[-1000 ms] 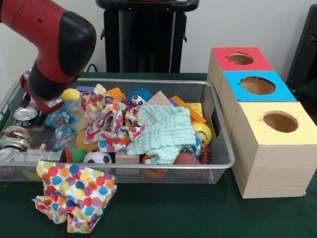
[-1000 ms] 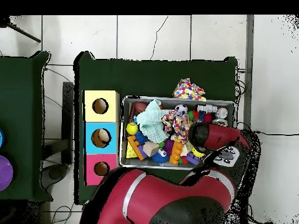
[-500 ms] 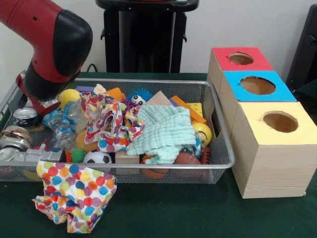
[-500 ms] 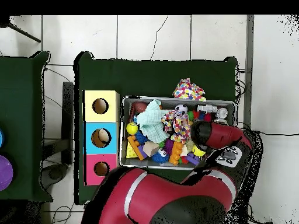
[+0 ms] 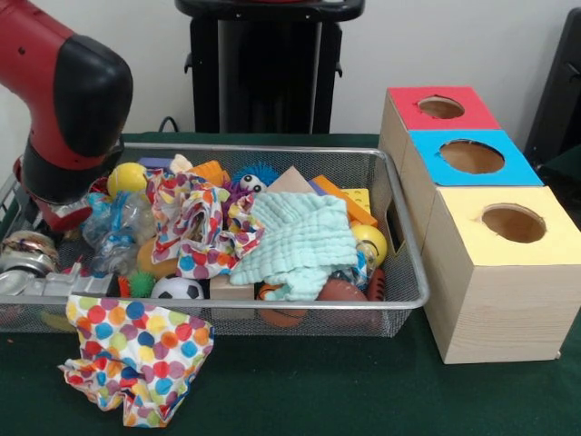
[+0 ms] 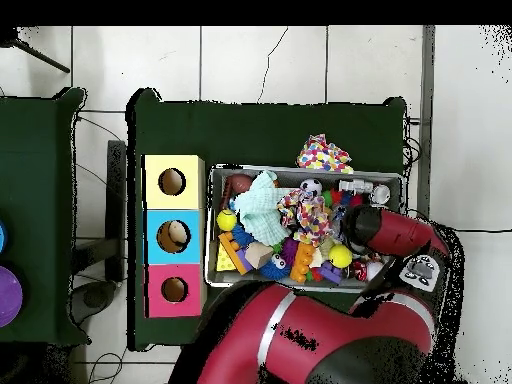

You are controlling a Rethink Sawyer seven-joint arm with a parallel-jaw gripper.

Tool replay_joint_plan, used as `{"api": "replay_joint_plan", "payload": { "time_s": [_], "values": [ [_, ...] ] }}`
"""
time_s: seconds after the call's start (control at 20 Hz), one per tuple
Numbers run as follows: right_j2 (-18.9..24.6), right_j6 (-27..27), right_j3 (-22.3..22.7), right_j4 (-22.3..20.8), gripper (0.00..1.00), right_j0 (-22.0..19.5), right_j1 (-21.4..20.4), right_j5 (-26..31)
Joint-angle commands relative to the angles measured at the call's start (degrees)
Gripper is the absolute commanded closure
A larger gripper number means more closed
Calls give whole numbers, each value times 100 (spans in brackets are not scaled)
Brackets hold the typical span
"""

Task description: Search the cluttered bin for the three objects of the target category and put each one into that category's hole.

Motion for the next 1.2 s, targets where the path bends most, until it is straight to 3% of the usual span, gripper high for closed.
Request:
{"api": "replay_joint_plan", "payload": {
  "time_s": [0.05,0.1,0.5,0.7,0.9,1.05,1.2],
  "values": [
    [792,128,-262,7,0,-404,453,188],
    [755,152,-271,-42,100,-378,465,222],
    [792,-123,-590,-9,100,-440,521,1282],
    [1032,-257,-502,-43,100,-566,331,876],
    [1306,-364,-159,-146,100,-536,-292,89],
    [1602,-600,181,-201,100,-550,-917,-167],
    [1663,-693,269,-289,100,-484,-1219,-67]
  ]
}}
